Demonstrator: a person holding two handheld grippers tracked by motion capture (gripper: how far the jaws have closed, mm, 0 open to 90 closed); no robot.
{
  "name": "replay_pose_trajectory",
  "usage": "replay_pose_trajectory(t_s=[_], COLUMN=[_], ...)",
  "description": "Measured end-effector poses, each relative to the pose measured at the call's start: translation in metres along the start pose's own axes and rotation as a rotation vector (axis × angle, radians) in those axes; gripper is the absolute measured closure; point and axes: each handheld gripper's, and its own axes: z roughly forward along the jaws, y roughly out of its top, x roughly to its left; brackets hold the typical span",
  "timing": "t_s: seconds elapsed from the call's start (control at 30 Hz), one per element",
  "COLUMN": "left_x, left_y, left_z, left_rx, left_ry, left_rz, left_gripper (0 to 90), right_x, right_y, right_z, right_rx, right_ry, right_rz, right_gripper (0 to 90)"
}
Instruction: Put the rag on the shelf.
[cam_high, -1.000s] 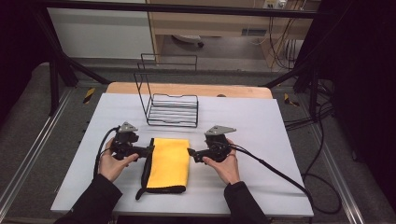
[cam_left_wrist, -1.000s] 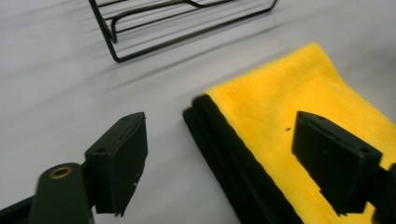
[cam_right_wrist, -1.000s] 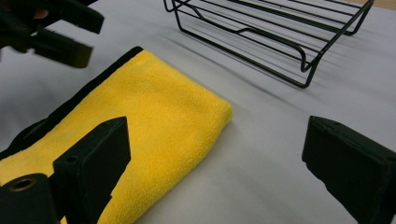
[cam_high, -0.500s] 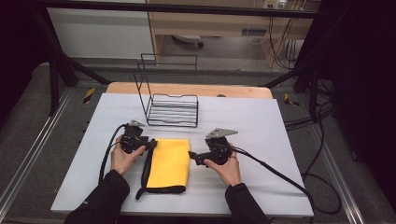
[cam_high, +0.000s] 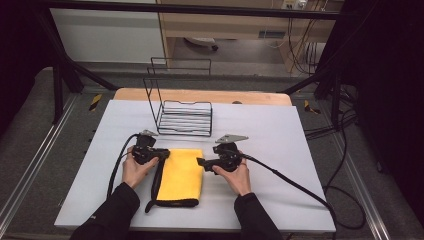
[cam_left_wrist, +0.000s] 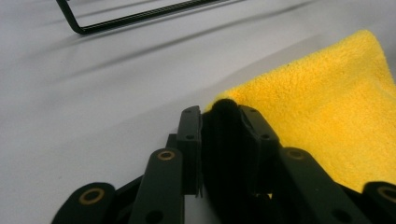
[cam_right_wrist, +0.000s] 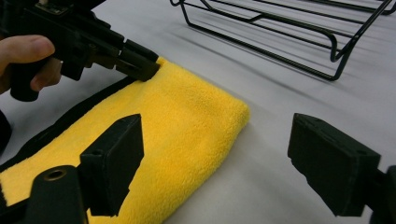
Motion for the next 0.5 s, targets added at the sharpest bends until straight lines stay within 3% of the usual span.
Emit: replay_pose_trajectory(t_s=[0.17, 0.27, 0.5], left_x=[0.0, 0.0, -0.003], left_y=[0.0, 0.0, -0.001], left_z=[0.0, 0.0, 0.0], left_rx=[0.002, 0.0, -0.009], left_ry=[-0.006, -0.004, 0.016], left_rz=[0.002, 0.011, 0.05], left_gripper=[73.8, 74.5, 74.5], right_x=[-0.002, -0.004, -0.007], right_y=[0.003, 0.005, 0.005], right_z=[0.014, 0.027, 0.041], right_rx=[0.021, 0.043, 0.085], right_ry=[-0.019, -0.058, -0.087], right_rz=[0.029, 0.031, 0.038], right_gripper=[29.2, 42.9, 57.8])
